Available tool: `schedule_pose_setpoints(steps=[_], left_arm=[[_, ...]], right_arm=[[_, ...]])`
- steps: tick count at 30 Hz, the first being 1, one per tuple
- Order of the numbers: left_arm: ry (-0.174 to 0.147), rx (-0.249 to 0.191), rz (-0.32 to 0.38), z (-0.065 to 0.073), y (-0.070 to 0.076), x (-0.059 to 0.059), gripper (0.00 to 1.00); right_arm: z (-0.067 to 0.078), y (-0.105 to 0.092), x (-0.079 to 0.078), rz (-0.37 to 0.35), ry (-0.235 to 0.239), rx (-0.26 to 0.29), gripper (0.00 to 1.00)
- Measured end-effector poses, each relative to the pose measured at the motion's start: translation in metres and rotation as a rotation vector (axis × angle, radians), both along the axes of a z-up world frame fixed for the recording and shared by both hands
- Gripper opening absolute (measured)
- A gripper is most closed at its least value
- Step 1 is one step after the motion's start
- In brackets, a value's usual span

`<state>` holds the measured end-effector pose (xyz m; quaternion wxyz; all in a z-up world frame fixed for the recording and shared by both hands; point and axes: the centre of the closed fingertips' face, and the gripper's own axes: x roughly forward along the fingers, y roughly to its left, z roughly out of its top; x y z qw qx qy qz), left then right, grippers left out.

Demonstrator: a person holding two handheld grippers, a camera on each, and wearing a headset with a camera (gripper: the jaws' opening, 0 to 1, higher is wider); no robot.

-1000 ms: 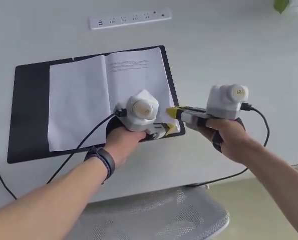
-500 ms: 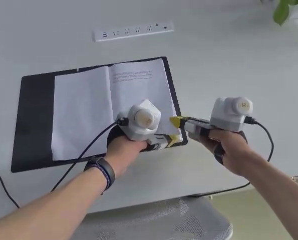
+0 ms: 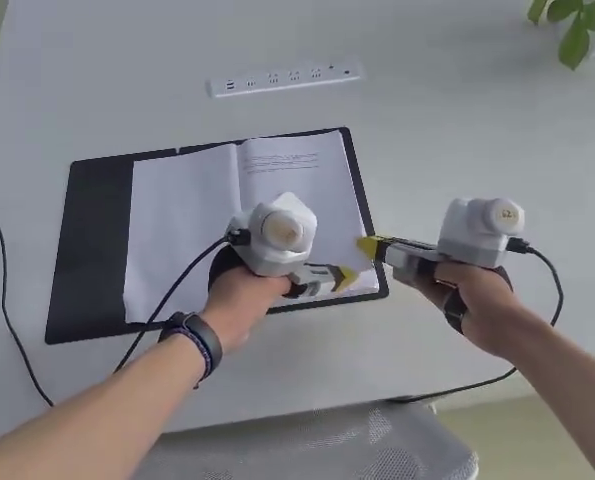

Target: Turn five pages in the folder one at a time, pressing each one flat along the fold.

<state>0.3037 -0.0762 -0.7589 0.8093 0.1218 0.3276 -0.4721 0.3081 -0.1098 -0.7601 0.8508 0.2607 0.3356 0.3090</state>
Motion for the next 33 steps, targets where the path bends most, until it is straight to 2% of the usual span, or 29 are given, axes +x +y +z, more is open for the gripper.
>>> schedule_pose_setpoints(steps=[7, 12, 23, 25, 26, 33], left_arm=[[-0.022, -0.018, 0.023, 0.014, 0.014, 0.006, 0.63], [-0.039, -0.027, 0.032, 0.023, 0.024, 0.005, 0.63], [-0.058, -0.037, 0.076, 0.037, 0.065, 0.01, 0.63], [-0.051, -0.04, 0.087, 0.038, 0.073, 0.01, 0.64], [-0.049, -0.051, 0.101, 0.041, 0.078, 0.01, 0.64], [-0.065, -0.051, 0.142, 0.053, 0.108, 0.002, 0.66]], right_arm=[[0.011, 0.009, 0.003, -0.005, -0.022, 0.011, 0.0], [0.023, 0.017, 0.005, 0.011, -0.05, 0.007, 0.0], [0.049, 0.034, 0.008, 0.035, -0.105, 0.02, 0.0], [0.055, 0.039, 0.008, 0.038, -0.114, 0.024, 0.0], [0.06, 0.042, 0.007, 0.038, -0.122, 0.024, 0.0], [0.079, 0.062, 0.006, 0.059, -0.15, 0.047, 0.0]])
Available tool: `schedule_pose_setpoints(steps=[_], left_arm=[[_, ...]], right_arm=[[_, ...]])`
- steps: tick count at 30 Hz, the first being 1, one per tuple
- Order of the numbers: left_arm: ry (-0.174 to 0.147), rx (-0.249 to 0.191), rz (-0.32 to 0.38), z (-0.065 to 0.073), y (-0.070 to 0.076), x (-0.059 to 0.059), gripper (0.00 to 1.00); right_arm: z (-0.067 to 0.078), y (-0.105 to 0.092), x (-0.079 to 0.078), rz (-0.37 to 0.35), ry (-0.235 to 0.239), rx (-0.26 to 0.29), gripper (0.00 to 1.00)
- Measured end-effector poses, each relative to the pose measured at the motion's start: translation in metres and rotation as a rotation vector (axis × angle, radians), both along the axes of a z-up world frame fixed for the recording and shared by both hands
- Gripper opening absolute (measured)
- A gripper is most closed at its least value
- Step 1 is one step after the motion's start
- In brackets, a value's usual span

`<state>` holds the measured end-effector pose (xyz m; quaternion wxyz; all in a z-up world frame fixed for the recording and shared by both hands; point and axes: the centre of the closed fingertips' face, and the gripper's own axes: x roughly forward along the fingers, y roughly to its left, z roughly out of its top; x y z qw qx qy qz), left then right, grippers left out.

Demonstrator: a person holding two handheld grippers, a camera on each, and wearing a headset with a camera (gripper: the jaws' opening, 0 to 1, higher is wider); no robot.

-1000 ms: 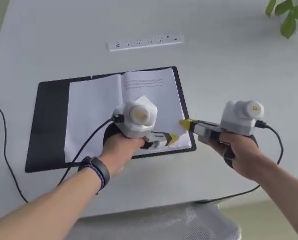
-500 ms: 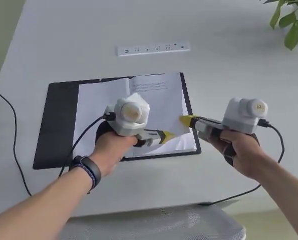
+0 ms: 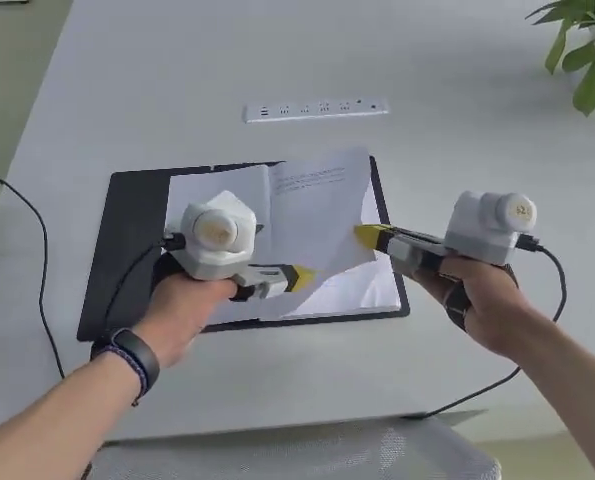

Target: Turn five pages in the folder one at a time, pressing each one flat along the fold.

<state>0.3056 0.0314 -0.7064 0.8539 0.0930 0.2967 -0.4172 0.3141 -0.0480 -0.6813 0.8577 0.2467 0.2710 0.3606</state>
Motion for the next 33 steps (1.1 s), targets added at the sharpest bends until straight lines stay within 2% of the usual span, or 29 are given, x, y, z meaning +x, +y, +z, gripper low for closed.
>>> schedule_pose_setpoints(steps=[2, 6, 14, 24, 26, 33], left_arm=[[-0.004, 0.002, 0.012, 0.003, 0.009, -0.002, 0.66], [-0.001, -0.001, 0.047, 0.002, 0.03, -0.003, 0.68], [-0.011, -0.004, 0.116, 0.008, 0.063, -0.01, 0.67], [-0.017, -0.015, 0.19, 0.011, 0.099, -0.014, 0.67], [-0.019, -0.019, 0.201, 0.011, 0.108, -0.012, 0.67], [-0.028, -0.027, 0.235, 0.015, 0.126, -0.018, 0.67]], right_arm=[[0.01, 0.009, 0.0, 0.017, -0.013, 0.024, 0.0], [0.022, 0.028, 0.0, 0.061, -0.044, 0.024, 0.0], [0.039, 0.061, 0.0, 0.138, -0.081, 0.034, 0.0], [0.049, 0.105, -0.001, 0.228, -0.112, 0.037, 0.0], [0.049, 0.111, -0.001, 0.239, -0.113, 0.038, 0.0], [0.05, 0.131, -0.004, 0.276, -0.117, 0.033, 0.0]])
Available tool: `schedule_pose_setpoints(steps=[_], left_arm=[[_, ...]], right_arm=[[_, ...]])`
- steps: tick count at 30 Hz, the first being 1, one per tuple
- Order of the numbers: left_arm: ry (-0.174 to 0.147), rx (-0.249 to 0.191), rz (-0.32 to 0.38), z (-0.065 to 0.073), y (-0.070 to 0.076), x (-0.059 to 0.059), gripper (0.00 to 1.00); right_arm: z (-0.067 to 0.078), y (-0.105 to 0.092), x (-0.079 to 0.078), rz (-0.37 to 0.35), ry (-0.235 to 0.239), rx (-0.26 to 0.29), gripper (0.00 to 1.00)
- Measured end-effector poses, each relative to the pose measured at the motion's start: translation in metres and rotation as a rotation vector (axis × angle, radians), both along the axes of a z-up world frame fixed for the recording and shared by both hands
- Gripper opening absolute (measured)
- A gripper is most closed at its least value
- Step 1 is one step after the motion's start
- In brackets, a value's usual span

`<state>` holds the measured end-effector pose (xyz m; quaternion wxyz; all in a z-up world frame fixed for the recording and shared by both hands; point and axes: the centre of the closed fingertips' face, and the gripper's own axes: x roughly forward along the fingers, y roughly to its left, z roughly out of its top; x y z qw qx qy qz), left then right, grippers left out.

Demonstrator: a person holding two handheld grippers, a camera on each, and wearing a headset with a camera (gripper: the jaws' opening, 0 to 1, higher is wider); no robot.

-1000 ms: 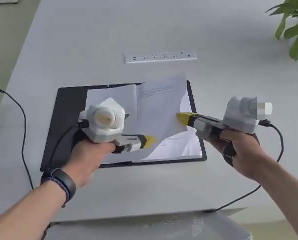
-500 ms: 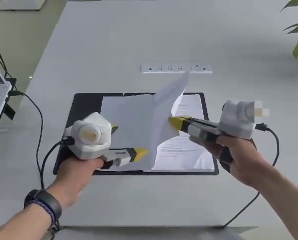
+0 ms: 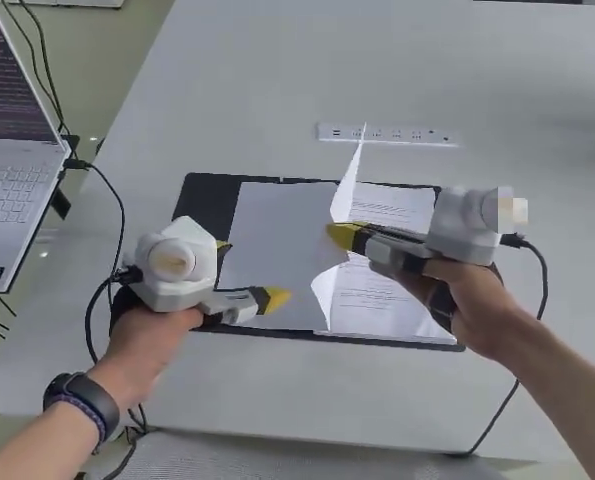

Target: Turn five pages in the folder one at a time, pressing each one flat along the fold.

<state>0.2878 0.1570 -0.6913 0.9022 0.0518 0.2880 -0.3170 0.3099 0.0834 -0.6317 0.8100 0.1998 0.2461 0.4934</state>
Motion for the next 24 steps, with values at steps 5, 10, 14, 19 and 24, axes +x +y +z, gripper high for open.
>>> schedule_pose_setpoints(steps=[5, 10, 14, 19, 24], left_arm=[[-0.003, -0.003, 0.016, 0.002, 0.011, -0.009, 0.67], [-0.001, -0.009, 0.043, 0.003, 0.022, -0.016, 0.67], [0.0, -0.015, 0.057, 0.003, 0.028, -0.024, 0.67], [0.004, -0.014, 0.068, 0.003, 0.035, -0.03, 0.67], [0.006, -0.022, 0.085, 0.001, 0.042, -0.034, 0.67]], right_arm=[[-0.002, 0.017, 0.0, 0.019, 0.006, 0.0, 0.0], [-0.008, 0.035, -0.002, 0.045, 0.016, -0.009, 0.0], [-0.018, 0.05, -0.004, 0.074, 0.017, -0.028, 0.0], [-0.027, 0.063, -0.005, 0.091, 0.036, -0.035, 0.0], [-0.037, 0.079, -0.001, 0.107, 0.063, -0.043, 0.0]])
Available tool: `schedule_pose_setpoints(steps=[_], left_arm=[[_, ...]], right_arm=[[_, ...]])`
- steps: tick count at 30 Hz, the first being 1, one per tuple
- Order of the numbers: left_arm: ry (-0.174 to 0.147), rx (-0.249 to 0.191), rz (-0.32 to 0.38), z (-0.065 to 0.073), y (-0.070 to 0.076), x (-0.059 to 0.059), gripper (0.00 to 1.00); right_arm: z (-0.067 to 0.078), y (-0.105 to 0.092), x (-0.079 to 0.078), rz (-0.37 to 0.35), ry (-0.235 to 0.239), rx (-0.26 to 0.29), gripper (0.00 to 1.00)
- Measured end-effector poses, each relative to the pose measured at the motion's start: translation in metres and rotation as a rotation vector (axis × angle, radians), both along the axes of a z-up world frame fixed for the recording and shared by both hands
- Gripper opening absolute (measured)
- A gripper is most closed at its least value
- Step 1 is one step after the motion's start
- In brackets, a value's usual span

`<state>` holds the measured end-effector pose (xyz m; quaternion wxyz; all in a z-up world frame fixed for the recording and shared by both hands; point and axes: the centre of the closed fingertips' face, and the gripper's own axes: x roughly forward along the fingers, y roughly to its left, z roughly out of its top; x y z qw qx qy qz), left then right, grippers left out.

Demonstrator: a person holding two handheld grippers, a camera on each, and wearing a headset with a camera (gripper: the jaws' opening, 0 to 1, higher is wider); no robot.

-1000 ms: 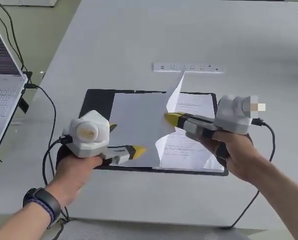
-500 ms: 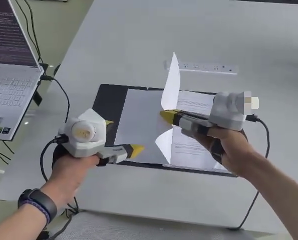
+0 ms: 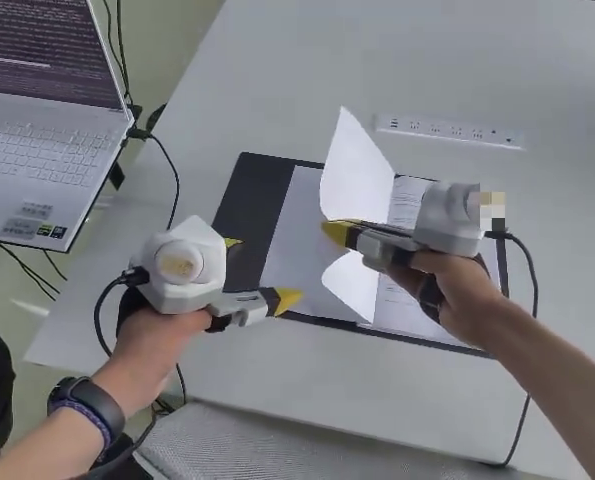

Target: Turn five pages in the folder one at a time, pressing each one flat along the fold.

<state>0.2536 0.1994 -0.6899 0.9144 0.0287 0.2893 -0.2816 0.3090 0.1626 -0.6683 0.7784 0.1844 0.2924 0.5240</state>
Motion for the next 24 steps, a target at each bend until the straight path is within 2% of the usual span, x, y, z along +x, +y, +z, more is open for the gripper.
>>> schedule_pose_setpoints(steps=[6, 14, 19, 21, 24], left_arm=[[0.0, -0.015, 0.021, -0.002, 0.006, -0.001, 0.67], [0.013, -0.016, 0.025, -0.008, 0.014, -0.005, 0.67], [0.015, -0.021, 0.027, -0.008, 0.018, -0.007, 0.67], [0.019, -0.027, 0.029, -0.011, 0.019, -0.005, 0.67], [0.025, -0.021, 0.028, -0.017, 0.022, -0.003, 0.67]], right_arm=[[-0.011, 0.014, 0.004, 0.01, 0.036, -0.004, 0.0], [-0.04, 0.029, 0.008, 0.017, 0.103, -0.038, 0.0], [-0.052, 0.038, 0.01, 0.016, 0.15, -0.038, 0.0], [-0.06, 0.041, 0.007, 0.025, 0.187, -0.033, 0.0], [-0.072, 0.044, 0.005, 0.039, 0.204, -0.057, 0.0]])
